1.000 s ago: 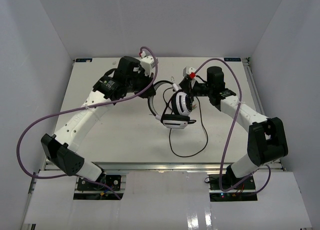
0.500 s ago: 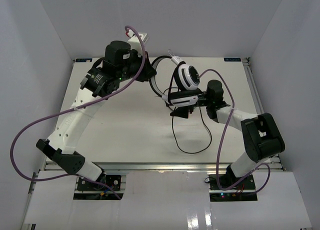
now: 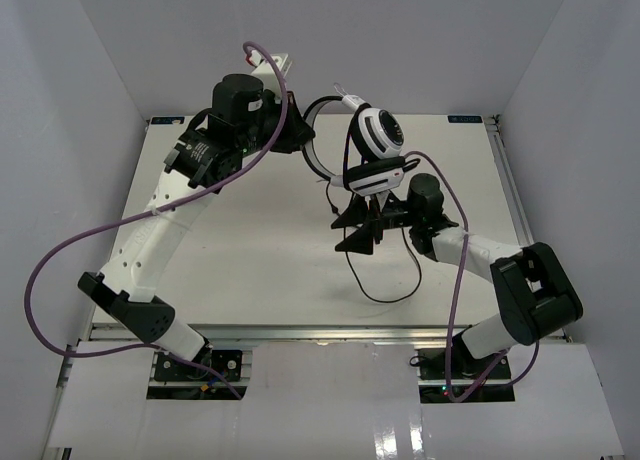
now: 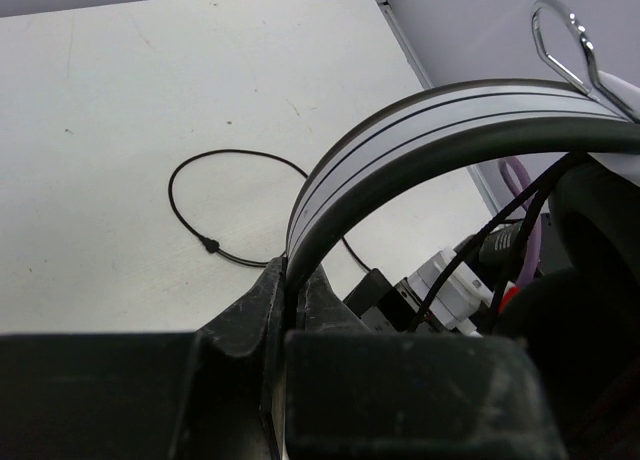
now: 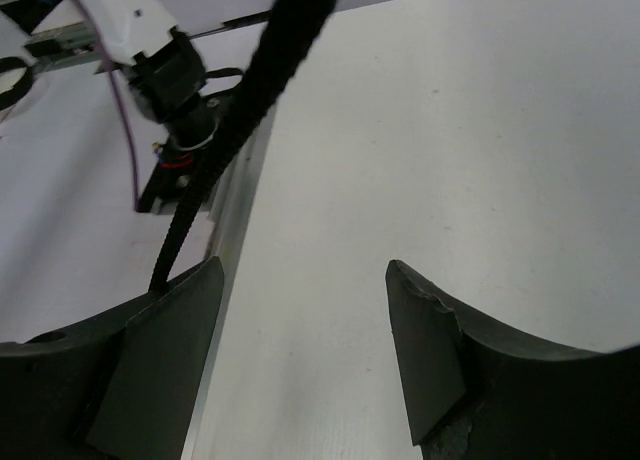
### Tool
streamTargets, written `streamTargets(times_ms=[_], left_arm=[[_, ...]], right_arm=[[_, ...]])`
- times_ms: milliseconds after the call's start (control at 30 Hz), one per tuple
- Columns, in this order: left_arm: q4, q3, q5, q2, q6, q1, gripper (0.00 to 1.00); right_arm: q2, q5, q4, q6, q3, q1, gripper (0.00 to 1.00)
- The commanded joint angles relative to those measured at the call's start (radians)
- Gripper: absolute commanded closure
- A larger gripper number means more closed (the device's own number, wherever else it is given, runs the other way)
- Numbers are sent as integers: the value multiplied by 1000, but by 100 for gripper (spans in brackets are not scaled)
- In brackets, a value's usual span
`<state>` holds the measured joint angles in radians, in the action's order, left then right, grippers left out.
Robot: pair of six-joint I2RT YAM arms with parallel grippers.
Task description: Wrap the headphones
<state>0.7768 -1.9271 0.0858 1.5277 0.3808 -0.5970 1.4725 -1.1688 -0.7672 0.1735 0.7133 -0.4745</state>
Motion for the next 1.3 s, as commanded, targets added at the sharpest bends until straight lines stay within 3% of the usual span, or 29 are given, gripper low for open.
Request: streamTargets(times_ms=[0, 133, 200, 367, 500, 633, 700, 800, 967, 1167, 1267], left_arm=[[-88, -54, 1, -29, 58, 8, 100], [-91, -32, 3, -47, 58, 8, 100], [-96, -23, 5, -58, 56, 8, 100], [-97, -14, 3, -70, 46, 8, 100], [-94, -6, -7, -79, 38, 8, 100], [-96, 2, -6, -83, 35, 8, 100], [-98, 3, 1, -82, 37, 8, 100], [-105, 2, 15, -82, 47, 8, 100], [-113, -6, 29, -83, 65, 8, 100], [-117, -23, 35, -81, 89, 8, 100], [-119, -29, 23, -85, 115, 8, 100]], right_arm=[[-79, 331, 245, -191, 24, 0, 29], [-129, 787, 349, -200, 31, 2, 29], [-138, 843, 364, -181, 41, 22, 29], [-167, 746, 371, -225, 38, 69, 24], [-195, 562, 429, -370, 46, 119, 16], [-185, 274, 475, -414, 74, 143, 11], [-167, 272, 441, -352, 71, 129, 8], [-141, 404, 312, -232, 57, 116, 4], [-62, 272, 75, -42, 84, 96, 4], [47, 265, 34, -13, 164, 31, 4], [89, 250, -34, 49, 157, 30, 10]])
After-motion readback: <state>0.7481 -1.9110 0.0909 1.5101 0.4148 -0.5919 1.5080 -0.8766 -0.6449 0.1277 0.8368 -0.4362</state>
